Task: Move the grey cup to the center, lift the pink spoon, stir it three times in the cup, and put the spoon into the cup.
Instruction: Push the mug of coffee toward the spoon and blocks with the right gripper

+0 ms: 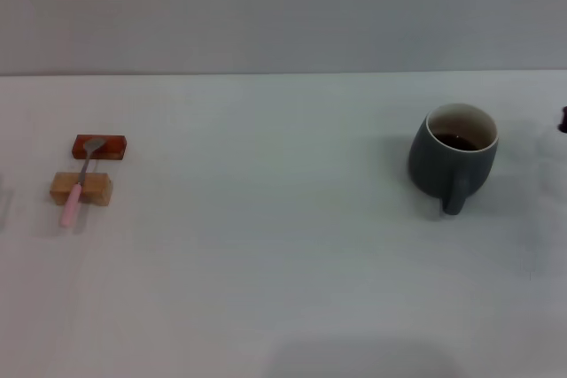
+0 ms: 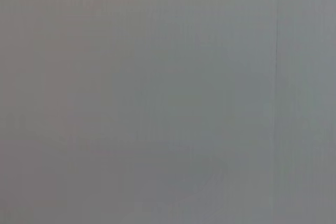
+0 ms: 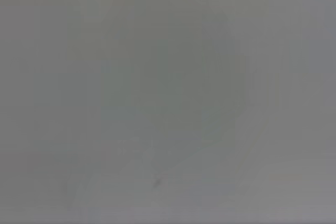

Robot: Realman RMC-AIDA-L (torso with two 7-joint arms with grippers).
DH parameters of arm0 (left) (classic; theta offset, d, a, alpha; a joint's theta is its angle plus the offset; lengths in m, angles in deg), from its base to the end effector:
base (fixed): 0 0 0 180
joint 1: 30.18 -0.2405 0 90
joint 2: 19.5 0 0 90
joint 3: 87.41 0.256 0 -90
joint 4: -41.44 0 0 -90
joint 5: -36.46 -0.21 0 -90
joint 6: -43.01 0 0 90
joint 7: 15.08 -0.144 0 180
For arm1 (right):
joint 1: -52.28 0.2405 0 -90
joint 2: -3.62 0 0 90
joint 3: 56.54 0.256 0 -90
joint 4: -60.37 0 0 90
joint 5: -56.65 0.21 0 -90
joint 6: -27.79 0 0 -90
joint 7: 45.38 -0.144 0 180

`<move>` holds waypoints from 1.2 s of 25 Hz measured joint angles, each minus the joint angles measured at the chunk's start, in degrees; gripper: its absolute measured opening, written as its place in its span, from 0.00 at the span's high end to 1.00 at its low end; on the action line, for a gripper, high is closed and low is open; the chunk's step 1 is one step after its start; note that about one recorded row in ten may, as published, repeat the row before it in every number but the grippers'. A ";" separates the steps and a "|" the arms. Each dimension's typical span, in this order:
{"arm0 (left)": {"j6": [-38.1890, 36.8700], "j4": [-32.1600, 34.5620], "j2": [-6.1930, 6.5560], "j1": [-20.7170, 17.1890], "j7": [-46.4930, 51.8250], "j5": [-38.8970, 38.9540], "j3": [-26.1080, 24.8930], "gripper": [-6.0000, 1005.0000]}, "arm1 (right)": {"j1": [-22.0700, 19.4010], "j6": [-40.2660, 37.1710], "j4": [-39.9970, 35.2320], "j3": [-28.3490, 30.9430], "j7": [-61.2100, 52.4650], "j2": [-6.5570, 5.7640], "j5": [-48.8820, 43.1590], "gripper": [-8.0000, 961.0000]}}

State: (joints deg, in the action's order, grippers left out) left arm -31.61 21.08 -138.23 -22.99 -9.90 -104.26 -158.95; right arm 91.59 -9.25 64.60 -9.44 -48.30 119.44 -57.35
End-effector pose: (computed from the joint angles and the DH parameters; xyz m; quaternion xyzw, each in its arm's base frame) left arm -0.3784 0.2547 0.0447 -0.5397 -0.2493 -0.3151 0.7398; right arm 0.3466 0.4095 0.0050 -0.6835 0.3373 0.1432 0.6314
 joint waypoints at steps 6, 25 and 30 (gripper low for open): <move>0.00 0.10 0.00 0.20 0.00 0.00 0.00 0.17 | 0.59 0.25 0.35 -2.16 0.02 1.09 0.00 0.99; -0.01 0.32 0.00 0.34 0.00 0.00 -0.01 0.17 | 1.66 2.81 1.72 -5.00 0.02 2.38 -0.83 0.99; 0.03 0.32 0.00 0.50 0.00 -0.04 0.03 0.17 | 1.67 3.15 2.30 -5.00 0.02 2.49 -1.55 0.99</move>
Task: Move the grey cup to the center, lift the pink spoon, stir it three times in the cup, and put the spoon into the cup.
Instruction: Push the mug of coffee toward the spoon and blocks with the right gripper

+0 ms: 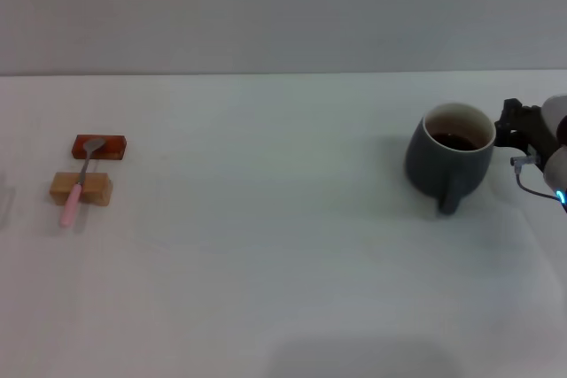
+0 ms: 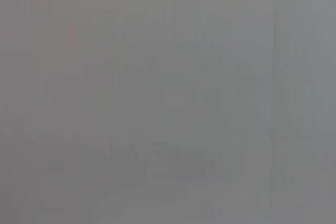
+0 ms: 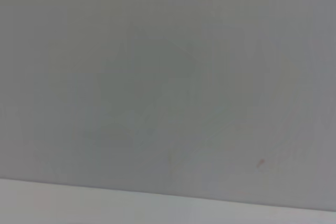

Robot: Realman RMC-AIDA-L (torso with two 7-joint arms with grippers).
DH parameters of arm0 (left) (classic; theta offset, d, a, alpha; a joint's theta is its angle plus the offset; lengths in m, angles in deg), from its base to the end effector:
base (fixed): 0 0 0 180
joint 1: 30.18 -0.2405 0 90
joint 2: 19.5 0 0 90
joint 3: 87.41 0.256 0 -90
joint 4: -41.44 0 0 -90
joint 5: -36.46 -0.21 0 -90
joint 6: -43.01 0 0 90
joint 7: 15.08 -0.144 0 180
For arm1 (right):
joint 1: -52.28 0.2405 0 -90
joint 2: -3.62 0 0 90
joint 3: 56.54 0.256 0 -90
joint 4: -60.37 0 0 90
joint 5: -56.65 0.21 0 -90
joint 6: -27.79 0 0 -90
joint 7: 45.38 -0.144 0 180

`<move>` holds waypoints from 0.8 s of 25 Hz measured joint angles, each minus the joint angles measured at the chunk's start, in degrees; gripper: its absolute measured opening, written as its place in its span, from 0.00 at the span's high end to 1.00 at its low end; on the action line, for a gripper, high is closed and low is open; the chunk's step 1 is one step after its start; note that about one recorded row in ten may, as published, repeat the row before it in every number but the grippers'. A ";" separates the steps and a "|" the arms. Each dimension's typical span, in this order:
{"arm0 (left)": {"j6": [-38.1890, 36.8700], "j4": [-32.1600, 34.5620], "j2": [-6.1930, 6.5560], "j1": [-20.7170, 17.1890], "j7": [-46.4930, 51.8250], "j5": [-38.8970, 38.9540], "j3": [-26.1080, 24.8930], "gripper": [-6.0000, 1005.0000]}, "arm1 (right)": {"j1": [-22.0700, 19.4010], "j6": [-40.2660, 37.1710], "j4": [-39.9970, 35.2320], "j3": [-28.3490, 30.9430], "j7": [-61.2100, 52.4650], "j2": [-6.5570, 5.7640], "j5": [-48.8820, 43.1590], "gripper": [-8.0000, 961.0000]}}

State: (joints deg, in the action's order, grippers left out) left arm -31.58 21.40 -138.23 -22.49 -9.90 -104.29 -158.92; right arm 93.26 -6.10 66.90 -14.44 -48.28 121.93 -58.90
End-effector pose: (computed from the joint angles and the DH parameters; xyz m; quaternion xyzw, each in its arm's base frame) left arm -0.3774 0.2571 0.0443 -0.5419 -0.2479 -0.3157 0.7384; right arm 0.3166 0.4100 -0.0385 -0.7386 0.3225 0.1360 0.5762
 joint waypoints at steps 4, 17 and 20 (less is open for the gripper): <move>0.00 0.00 0.00 0.03 0.00 -0.02 0.06 0.17 | 0.22 0.19 0.65 0.00 0.00 0.00 -0.60 0.99; -0.02 -0.01 0.00 0.04 0.00 -0.06 0.05 0.17 | 2.24 3.50 4.81 -1.38 -0.01 0.49 -4.28 0.99; -0.01 0.00 0.00 0.04 0.00 -0.08 0.05 0.17 | 2.58 4.18 5.76 -2.60 0.00 0.52 -4.30 0.99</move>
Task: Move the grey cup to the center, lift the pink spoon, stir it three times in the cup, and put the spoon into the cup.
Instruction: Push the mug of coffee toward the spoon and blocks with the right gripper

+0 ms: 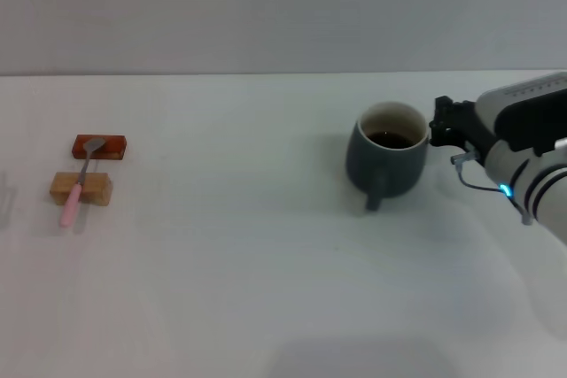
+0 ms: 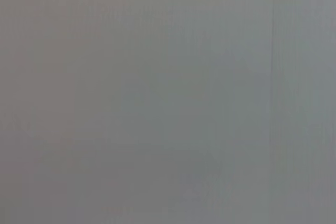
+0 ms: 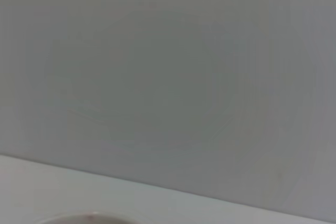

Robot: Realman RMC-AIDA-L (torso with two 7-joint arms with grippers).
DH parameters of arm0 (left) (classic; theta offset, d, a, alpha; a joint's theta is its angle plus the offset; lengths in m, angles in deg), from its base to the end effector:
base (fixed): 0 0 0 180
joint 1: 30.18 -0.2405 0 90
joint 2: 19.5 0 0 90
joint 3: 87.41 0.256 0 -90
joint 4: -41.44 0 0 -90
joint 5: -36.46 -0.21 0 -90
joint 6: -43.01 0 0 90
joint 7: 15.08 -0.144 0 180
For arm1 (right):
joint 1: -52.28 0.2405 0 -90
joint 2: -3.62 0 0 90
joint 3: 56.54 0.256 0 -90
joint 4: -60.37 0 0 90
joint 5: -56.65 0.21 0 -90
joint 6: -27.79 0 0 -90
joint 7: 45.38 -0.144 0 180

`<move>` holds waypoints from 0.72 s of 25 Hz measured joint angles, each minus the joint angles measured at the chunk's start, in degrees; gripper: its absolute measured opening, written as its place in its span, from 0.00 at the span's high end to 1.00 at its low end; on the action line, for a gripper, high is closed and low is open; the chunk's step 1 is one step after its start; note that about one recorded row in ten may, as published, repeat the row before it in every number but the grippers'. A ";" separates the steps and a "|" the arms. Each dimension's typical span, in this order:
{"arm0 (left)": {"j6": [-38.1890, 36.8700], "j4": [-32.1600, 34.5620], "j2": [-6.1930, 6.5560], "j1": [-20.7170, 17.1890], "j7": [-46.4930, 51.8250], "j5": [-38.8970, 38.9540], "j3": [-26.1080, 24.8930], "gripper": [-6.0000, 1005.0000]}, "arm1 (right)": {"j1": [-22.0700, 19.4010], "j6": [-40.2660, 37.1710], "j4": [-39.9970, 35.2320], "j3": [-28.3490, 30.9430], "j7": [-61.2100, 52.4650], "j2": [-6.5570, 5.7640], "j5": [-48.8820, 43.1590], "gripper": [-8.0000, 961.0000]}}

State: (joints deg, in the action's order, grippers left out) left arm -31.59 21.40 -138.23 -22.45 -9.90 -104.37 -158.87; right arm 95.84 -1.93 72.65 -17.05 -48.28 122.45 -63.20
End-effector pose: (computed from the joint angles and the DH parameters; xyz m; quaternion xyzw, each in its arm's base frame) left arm -0.3769 0.2574 0.0441 -0.5428 -0.2473 -0.3160 0.7378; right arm 0.2714 0.4170 -0.0743 -0.7957 0.2881 0.1415 0.5137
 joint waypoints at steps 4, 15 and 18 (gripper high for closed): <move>0.10 0.02 0.00 0.00 0.00 -0.05 0.00 0.17 | 0.65 0.56 1.21 -1.52 0.00 0.10 -0.03 0.99; 0.30 0.09 0.00 0.00 0.00 -0.14 0.50 0.17 | 2.67 2.62 3.90 -4.10 -0.02 0.52 -0.84 0.99; 0.33 0.12 0.00 0.00 0.00 0.03 0.59 0.17 | 3.04 3.01 4.32 -4.94 -0.21 0.56 -0.85 0.99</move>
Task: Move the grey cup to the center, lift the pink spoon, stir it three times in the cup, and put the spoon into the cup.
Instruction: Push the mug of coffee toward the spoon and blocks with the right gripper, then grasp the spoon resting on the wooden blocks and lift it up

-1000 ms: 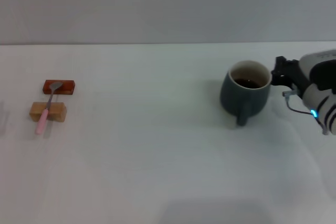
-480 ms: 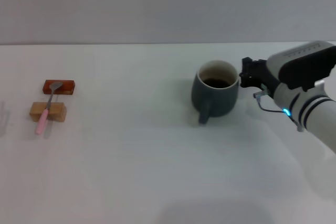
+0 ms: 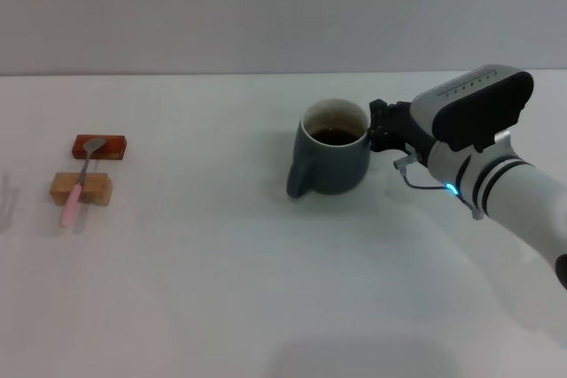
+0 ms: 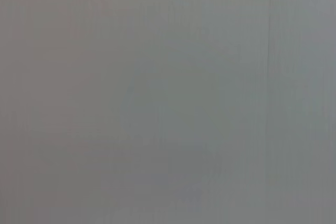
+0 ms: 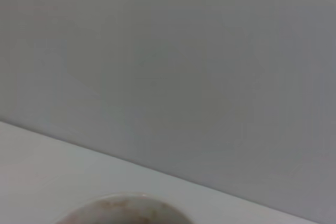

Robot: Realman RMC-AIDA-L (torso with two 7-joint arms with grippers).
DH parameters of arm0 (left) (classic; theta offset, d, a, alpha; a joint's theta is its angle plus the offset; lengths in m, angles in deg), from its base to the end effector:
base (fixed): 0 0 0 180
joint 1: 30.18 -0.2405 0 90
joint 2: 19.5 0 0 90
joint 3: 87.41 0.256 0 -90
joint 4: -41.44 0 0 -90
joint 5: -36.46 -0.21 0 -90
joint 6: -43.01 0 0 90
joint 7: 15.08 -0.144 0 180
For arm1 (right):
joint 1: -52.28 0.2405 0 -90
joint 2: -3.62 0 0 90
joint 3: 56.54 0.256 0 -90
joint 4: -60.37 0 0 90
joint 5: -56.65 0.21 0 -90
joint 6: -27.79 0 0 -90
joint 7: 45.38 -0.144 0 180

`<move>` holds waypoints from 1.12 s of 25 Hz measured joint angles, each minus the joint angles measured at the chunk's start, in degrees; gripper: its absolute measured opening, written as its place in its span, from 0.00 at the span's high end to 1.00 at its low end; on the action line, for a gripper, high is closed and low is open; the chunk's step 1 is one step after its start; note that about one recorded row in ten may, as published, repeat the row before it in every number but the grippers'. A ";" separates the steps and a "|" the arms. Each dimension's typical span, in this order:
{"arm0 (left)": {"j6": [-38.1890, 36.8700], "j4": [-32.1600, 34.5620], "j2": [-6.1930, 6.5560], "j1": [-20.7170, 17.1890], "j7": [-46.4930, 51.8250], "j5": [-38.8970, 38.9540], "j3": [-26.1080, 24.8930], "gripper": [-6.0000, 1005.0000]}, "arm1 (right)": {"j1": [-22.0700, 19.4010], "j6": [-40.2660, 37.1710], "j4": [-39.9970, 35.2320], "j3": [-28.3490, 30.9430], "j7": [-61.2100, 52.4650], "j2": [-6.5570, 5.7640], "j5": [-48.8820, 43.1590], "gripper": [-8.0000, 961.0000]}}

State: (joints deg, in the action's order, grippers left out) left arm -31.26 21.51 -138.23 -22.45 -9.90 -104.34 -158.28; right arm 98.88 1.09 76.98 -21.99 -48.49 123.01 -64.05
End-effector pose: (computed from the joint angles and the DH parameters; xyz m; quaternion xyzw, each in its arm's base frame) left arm -0.3770 0.2574 0.0417 -0.5476 -0.2495 -0.3139 0.7344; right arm 0.2306 0.4166 -0.1044 -0.8403 0.2509 0.1439 0.4585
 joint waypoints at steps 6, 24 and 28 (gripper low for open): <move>-0.27 0.54 0.00 0.00 0.00 0.06 0.03 0.17 | -1.38 -1.50 1.59 -0.49 0.07 0.04 -0.01 0.99; 0.10 0.68 -0.02 0.59 0.00 0.09 0.19 0.17 | -0.95 -0.19 -1.50 0.69 -0.23 -0.20 0.47 0.99; 0.10 0.68 -0.07 0.61 0.00 0.07 0.21 0.17 | -0.42 0.34 -0.80 0.25 0.00 -0.07 0.19 0.99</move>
State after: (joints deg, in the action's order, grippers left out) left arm -31.16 22.20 -138.30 -21.84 -9.90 -104.27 -158.07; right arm 98.46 1.42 76.17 -21.74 -48.49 122.95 -63.86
